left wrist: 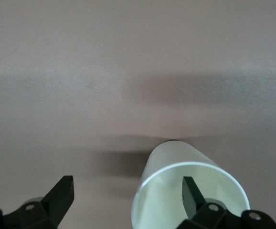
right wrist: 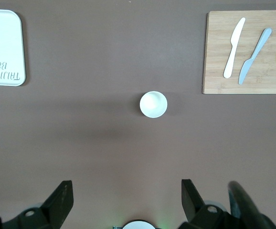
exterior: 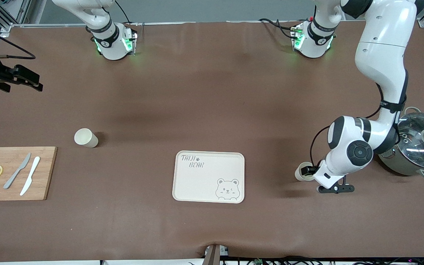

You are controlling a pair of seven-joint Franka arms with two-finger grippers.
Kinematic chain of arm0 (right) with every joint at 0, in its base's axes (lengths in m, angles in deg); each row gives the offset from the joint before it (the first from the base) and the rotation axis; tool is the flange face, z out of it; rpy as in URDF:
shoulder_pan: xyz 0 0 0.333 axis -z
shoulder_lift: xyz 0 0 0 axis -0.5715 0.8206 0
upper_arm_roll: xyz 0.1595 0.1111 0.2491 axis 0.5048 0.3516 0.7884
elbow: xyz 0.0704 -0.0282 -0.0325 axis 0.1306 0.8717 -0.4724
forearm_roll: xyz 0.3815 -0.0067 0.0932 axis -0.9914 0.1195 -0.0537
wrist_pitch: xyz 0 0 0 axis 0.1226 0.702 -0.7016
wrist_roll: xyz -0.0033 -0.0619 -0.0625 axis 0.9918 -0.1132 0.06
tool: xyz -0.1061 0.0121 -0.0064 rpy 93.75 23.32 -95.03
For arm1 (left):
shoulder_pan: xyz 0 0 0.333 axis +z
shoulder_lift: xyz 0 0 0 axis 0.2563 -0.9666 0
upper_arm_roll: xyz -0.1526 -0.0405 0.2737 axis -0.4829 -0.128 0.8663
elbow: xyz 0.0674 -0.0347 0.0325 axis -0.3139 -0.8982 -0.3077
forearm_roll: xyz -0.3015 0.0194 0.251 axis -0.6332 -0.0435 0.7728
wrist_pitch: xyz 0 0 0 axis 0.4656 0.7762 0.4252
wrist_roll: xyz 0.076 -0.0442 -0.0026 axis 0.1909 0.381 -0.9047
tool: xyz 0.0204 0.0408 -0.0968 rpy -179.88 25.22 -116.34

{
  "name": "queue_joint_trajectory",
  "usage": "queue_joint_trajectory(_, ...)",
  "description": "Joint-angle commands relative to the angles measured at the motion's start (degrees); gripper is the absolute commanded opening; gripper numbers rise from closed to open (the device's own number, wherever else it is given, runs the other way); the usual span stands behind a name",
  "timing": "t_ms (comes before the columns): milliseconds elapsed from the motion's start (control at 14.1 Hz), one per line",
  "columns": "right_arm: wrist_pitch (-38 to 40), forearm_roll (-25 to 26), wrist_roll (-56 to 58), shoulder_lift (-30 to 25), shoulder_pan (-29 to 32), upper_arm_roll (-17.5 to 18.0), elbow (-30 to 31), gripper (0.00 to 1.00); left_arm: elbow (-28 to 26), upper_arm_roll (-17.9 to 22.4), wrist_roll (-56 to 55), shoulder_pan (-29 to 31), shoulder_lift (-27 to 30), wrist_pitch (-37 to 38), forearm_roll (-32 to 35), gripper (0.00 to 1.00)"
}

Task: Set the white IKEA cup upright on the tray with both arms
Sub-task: 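Close the left gripper on the cup rim while the right gripper starts reaching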

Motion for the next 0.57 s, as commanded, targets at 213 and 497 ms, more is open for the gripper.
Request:
queue_joint_trajectory(213,-0.1,0.7,-0.1,0.2,0.4,0.3,-0.2,1.0,-0.1,-0.5,1.3,0.3,-0.2,-0.6,-1.8,0.63)
queue_joint_trajectory(497,-0.1,0.7,-0.1,0.2,0.3,0.3,-0.2,1.0,0.0,-0.6,1.4,0.6,0.3,-0.6,-1.9,0.26)
